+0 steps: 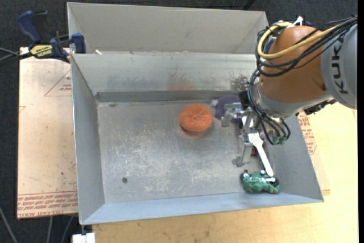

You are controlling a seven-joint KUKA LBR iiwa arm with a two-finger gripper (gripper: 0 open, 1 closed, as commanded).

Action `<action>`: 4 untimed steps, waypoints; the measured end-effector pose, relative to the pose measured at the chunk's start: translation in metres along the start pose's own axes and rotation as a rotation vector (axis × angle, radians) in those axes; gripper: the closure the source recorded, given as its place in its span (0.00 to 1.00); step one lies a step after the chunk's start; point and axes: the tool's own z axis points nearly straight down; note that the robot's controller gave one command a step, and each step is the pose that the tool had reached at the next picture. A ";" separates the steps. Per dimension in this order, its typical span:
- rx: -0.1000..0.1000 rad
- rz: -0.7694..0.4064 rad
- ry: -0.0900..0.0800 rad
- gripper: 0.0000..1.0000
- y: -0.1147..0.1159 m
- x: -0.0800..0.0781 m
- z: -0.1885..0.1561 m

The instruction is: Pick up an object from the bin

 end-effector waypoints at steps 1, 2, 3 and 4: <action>0.001 -0.001 -0.008 0.00 0.000 -0.002 -0.004; 0.001 -0.077 -0.011 0.00 0.007 -0.014 0.036; 0.000 -0.032 -0.011 0.00 0.012 -0.021 0.090; -0.001 0.008 -0.003 0.00 0.014 -0.060 0.102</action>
Offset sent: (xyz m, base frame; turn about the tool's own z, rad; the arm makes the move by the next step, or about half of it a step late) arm 0.0266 0.0195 -0.1029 -0.1955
